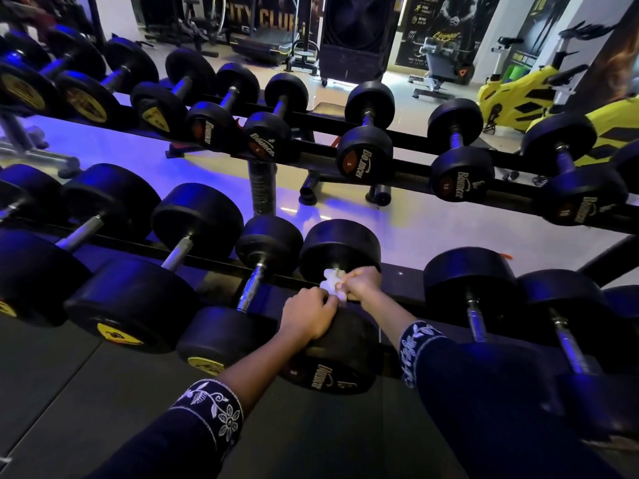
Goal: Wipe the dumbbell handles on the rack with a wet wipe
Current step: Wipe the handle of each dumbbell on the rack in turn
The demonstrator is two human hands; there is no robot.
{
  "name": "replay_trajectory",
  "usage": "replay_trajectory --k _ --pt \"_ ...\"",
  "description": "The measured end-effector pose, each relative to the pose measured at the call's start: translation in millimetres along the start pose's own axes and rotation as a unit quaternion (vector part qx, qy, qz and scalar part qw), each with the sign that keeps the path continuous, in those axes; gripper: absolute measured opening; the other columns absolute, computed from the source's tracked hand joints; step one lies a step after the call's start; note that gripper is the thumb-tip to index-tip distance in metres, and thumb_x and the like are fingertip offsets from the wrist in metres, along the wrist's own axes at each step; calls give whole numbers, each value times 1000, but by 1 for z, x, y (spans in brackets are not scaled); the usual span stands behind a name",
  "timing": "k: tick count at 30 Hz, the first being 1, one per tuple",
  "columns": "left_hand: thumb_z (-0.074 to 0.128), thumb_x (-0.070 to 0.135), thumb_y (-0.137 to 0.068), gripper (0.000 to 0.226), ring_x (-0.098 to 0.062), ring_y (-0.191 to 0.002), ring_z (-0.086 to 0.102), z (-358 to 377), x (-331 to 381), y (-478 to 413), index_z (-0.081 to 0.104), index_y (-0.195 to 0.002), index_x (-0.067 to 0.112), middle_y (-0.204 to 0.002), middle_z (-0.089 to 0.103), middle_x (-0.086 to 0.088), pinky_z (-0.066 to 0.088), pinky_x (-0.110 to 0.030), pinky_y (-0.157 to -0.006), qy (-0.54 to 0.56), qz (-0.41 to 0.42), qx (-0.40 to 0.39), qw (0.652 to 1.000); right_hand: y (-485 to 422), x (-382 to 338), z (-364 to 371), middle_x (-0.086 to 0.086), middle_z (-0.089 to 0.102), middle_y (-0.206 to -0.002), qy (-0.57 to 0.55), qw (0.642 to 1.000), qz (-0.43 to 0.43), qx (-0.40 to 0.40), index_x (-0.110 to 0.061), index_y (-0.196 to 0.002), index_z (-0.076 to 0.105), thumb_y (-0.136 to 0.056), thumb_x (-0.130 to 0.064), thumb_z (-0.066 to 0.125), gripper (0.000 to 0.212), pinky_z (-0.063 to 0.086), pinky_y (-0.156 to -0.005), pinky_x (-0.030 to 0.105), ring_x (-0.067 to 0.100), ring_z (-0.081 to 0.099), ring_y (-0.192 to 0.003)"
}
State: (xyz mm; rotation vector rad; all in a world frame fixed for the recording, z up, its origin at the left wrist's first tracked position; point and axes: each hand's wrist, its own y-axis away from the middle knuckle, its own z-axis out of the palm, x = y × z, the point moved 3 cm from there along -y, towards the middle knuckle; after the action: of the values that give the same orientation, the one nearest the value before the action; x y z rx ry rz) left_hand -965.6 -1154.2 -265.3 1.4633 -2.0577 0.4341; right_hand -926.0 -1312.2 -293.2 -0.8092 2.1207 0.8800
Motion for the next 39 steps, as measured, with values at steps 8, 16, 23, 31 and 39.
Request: replay_trajectory --k 8,16,23,31,39 --pt "40 44 -99 44 -36 -101 61 -2 0 2 71 -93 12 -102 68 -17 43 -38 -81 -2 10 2 1000 25 4 -1 -1 50 -46 85 994 -38 -57 -14 -49 58 -77 -24 72 33 39 -38 14 7 45 -41" --pt "42 39 -95 40 -38 -107 59 -2 7 -7 65 -103 8 -112 65 -17 46 -44 -92 -34 11 -50 998 41 9 -17 13 60 -65 -150 988 13 -22 -8 -60 60 -70 14 67 25 54 -57 32 22 59 -59" --pt "49 36 -90 32 -34 -107 59 4 64 -10 64 -104 12 -113 63 -10 41 -42 -88 -136 100 -61 984 40 23 -81 11 66 -72 -150 986 -33 64 -14 -54 66 -51 6 73 21 55 -73 43 23 63 -72" --pt "45 36 -93 27 -36 -105 59 78 166 26 60 -96 14 -111 63 -13 40 -44 -91 -129 174 -87 972 32 78 -195 7 70 -70 -92 984 -61 137 -17 -55 66 -53 1 73 19 56 -76 43 25 67 -75" --pt "45 39 -96 29 -37 -97 62 162 243 49 60 -98 13 -104 65 -13 48 -41 -75 -52 170 -82 981 26 134 -276 9 69 -77 -18 991 -68 113 -4 -75 73 -61 2 73 16 54 -68 30 16 62 -71"
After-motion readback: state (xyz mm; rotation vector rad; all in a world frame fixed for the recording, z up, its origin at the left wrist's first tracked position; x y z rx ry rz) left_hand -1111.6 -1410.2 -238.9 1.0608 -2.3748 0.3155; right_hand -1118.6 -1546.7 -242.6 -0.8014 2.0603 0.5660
